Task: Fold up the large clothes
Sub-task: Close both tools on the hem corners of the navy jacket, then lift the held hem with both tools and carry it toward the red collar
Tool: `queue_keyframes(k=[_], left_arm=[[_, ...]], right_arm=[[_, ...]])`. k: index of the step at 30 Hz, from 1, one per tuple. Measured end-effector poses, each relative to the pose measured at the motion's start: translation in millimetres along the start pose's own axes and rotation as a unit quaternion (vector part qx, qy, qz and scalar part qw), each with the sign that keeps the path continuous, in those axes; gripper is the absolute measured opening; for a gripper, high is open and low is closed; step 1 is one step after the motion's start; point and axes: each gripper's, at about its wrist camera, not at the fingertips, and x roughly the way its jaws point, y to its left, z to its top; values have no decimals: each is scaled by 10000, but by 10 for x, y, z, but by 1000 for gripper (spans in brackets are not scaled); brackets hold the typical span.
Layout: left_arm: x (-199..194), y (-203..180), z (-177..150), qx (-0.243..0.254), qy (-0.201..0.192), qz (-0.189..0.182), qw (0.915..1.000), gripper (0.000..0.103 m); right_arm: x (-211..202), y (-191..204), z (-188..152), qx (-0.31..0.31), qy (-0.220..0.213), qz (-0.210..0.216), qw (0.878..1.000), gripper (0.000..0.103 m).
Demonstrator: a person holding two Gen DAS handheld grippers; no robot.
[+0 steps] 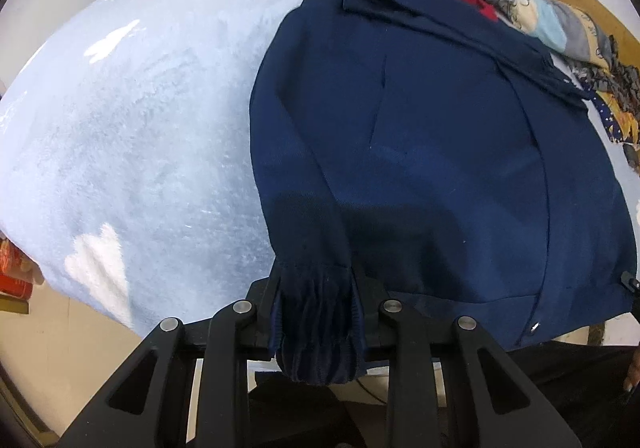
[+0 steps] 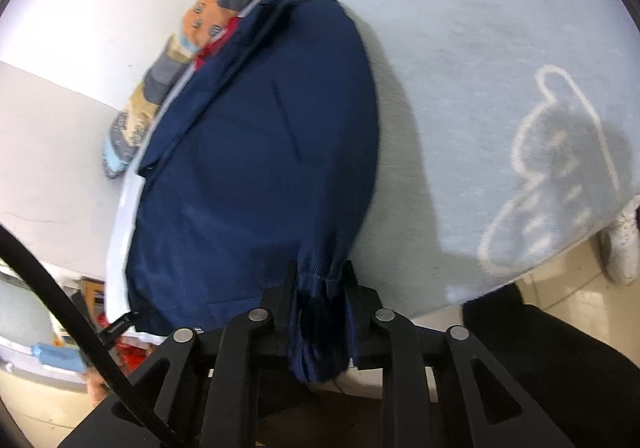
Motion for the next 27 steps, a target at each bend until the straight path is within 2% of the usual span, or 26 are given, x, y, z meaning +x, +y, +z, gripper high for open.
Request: queue_keyframes(k=[2,10,13,18,20,21,22,25,27], left_arm=[[2,5,-5,-22,12,12,10000,27],[53,-23,45,19,-12,92,10000,30],[77,-45,44,28,-2,188,9998,34],[110,-38,57,-37,75,198,9998,40],[92,-36,40,-12,41,209,9998,38],[92,-51,43,21,30,203,9998,30],[81,-75,49,67,0,183,9998,27],[41,-110,56,150,-88,187,9997,24],[-14,-132,64,173,-192,140,9996,24]], right_arm=[[35,-7,0,-106,113,-150,9998,30],[312,87,17,-475,456,-744,9950,30],[337,127,9,-616,414,-832,9938,31],[306,118,9,-582,264,-663,9958,28],[291,80,-1,-559,243,-633,9961,28],[275,71,-9,-559,239,-594,9964,28],[262,70,-6,-580,231,-609,9962,27],[234,81,-13,-550,198,-571,9967,27],[176,110,6,-528,191,-475,9973,18]])
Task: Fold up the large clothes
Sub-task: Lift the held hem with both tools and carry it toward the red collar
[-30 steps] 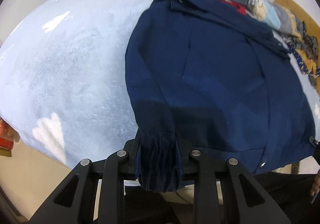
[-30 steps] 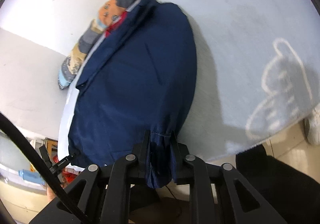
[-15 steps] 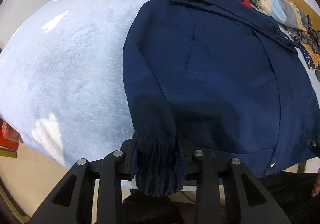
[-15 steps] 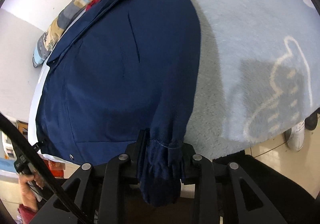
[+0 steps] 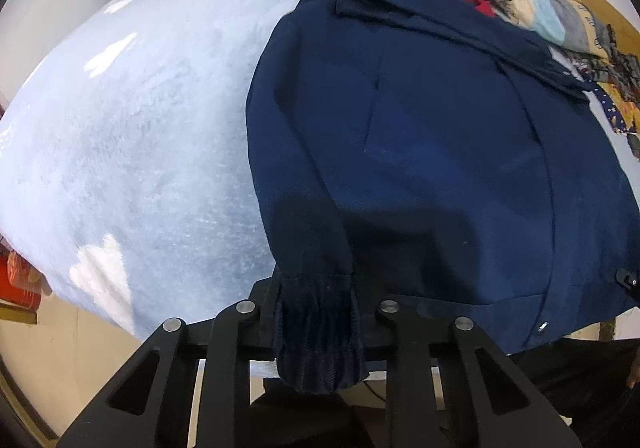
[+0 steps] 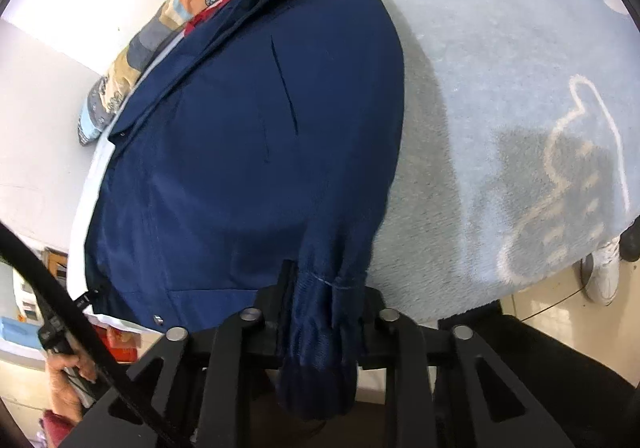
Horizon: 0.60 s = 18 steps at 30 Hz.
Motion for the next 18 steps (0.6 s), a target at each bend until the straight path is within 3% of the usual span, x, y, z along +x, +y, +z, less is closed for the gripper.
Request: queue_keyframes(k=[7,18], left_arm=[[-291,-114,18,160,-681,45,9975,23],[-774,-294,336,152,-1580,-78,9873,23]], right_arm=[[-333,282,-48,-820,-511,-104,9953,14],[-791,550,237,-939,-1241,836,9843,14]])
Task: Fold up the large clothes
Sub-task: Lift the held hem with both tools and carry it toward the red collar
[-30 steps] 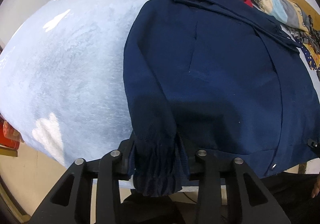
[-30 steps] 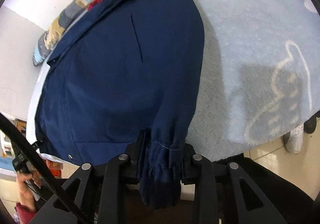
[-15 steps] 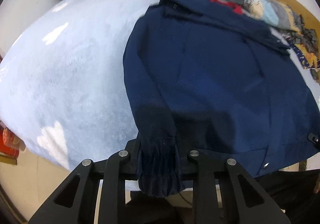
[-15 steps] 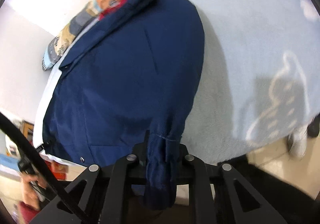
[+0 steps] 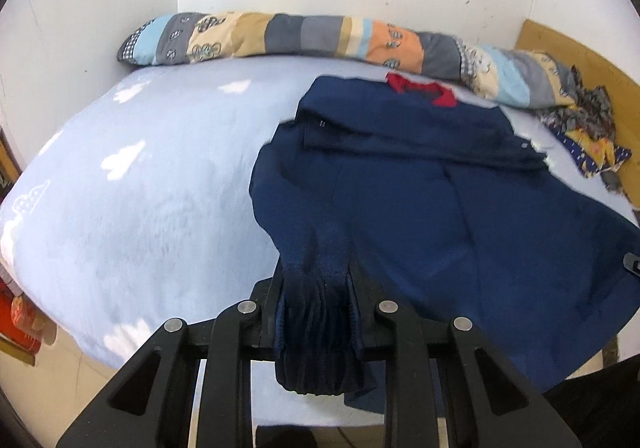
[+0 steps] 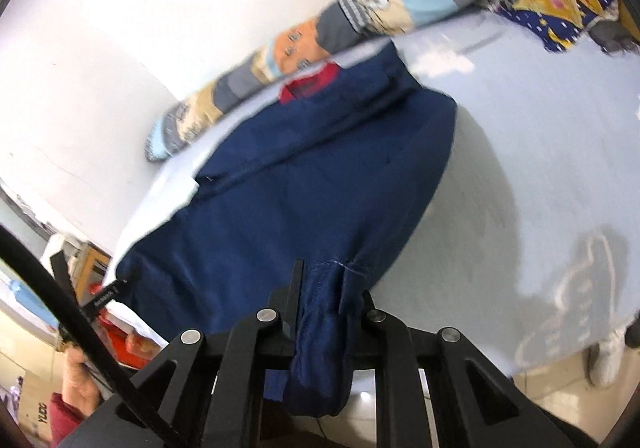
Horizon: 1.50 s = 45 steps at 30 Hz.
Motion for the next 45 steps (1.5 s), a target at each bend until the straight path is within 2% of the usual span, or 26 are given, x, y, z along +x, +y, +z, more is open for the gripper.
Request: queue_keyframes(k=[7,11,15,21,28,37,41,45], left_arm=[[-87,172,379,-324,-190,-82,9993,23],[-111,280,519,-418,-291,42,9987,23],[-125,346,692,-559,-315,-1,9979,23],[-35,321,1002,-519,-369,117,9979,23],[175,268,1494,-489,-418,161,9978,23],[823,154,2223,-301,-329,256,9987,23],[1372,81,2630,-243,-131,258,9993,23],[2143,12,2990,-218,307,315,9988,23]], right_arm=[[-103,105,366,52,-338,228,9992,14],[-160,89,591,196,-500,376,9978,14],[-179,73,801,281,-566,513,9967,14],[-91,97,1192,316,-626,681,9952,14],[144,59,1729,406,-582,728,9948,14],[756,-98,2487,452,-553,591,9957,14],[1212,-282,2840,558,-403,438,9967,14],[1851,-560,3183,817,-137,236,9963,14]])
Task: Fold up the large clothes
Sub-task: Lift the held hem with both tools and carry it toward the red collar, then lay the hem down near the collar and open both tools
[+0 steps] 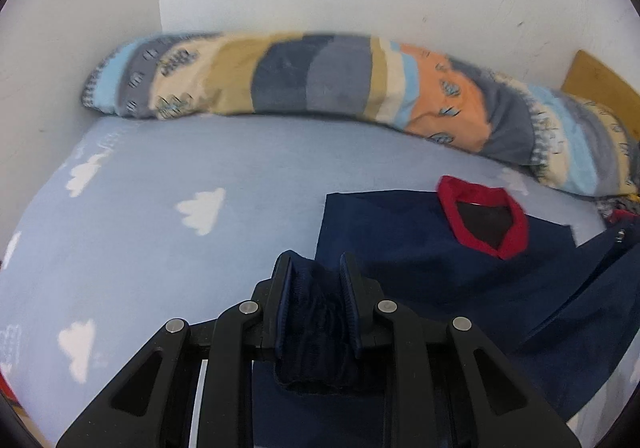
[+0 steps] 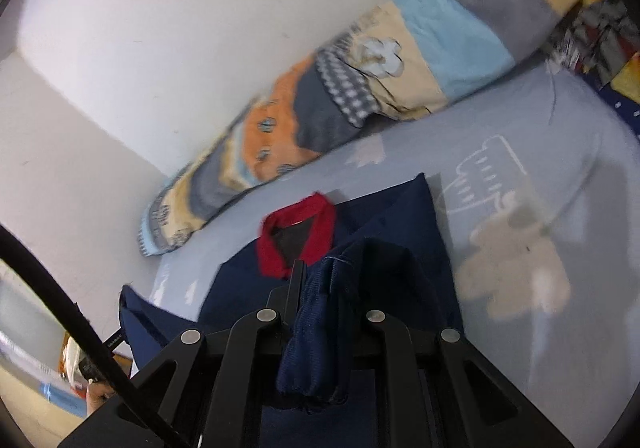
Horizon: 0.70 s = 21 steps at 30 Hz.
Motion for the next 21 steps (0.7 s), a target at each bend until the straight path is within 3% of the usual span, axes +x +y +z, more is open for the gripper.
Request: queue_keyframes(k=[5,8,9,10,13,15,16,17,18,21], left_arm=[[972,15,301,-307,712,124,9969,26],[1304,114,376,-709,926,-140,9931,30],[1360,139,393,-805,939,-207,9921,35],[1378,153,411,-836,883,-215,9923,49],[1276,217,545,-774,329,145,9964,80],[1238,326,631,-996,202,62,9948,82],[1242,381,664,-1120,219,-4,9935,82],[1216,426,671,-1253,200,-126,9918,82],[1198,429,665,-1267,162,-212,9916,82],[1105,328,562,-987,59,-394,9943,82]], right_arm=[[825,-439,295,499,338,-462,9971,17],[1176,-791,369,1160,535,-272,9914,31],[1232,-897,378,1385,512,-161,9889,32],[1266,-956,391,1487,518,-94,9875,32],[1297,-995,454,1465,556,42,9876,35],[1263,-983,503,1473,571,192,9873,37],[1241,-969,509,1553,549,319,9858,48],[1206,-993,530,1769,518,515,9815,71],[1182,-1006,540,1946,508,649,9774,80],[1060,-1068,576,2447,280,1087,9631,83]])
